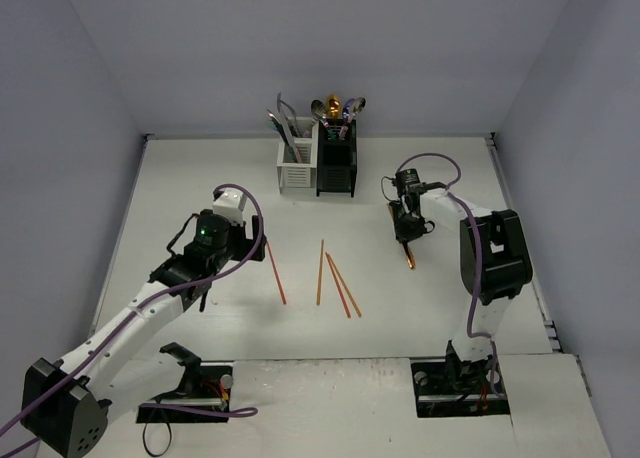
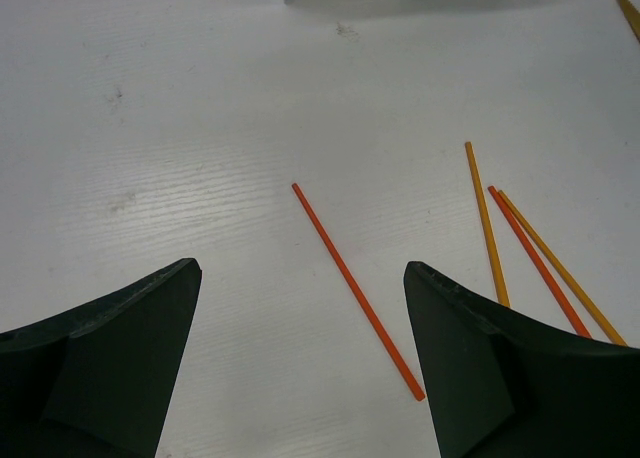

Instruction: Sort the eating utensils into containers

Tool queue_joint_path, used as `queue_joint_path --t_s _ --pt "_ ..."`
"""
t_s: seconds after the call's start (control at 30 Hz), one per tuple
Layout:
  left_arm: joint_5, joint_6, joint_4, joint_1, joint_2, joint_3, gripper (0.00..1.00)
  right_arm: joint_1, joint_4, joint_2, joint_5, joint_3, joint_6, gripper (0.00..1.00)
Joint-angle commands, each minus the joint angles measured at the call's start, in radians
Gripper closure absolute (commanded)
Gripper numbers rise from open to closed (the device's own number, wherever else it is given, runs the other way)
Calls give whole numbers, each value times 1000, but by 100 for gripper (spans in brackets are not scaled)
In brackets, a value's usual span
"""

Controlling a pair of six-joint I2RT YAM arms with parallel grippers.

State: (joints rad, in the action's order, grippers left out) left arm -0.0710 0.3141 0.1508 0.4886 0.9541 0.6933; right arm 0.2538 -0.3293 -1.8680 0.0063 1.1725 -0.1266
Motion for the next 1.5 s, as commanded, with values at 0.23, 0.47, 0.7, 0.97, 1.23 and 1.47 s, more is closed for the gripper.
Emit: queue_joint_path --t_s 0.23,0.47,0.7,0.97,1.23,1.47 --pt "77 65 -28 -5 -17 84 20 120 -87 -13 -28 3 23 100" --pt "170 167 -92 0 19 139 20 207 -74 130 -40 44 25 100" --pt "239 301 -227 20 75 201 20 332 -47 314 -76 99 59 100" --pt "321 350 -293 69 197 327 20 460 70 477 -152 121 76 100" --pt "311 360 -313 119 278 401 21 486 141 553 -204 107 81 100" --pt "309 376 -318 150 346 458 43 486 154 571 -230 106 99 100"
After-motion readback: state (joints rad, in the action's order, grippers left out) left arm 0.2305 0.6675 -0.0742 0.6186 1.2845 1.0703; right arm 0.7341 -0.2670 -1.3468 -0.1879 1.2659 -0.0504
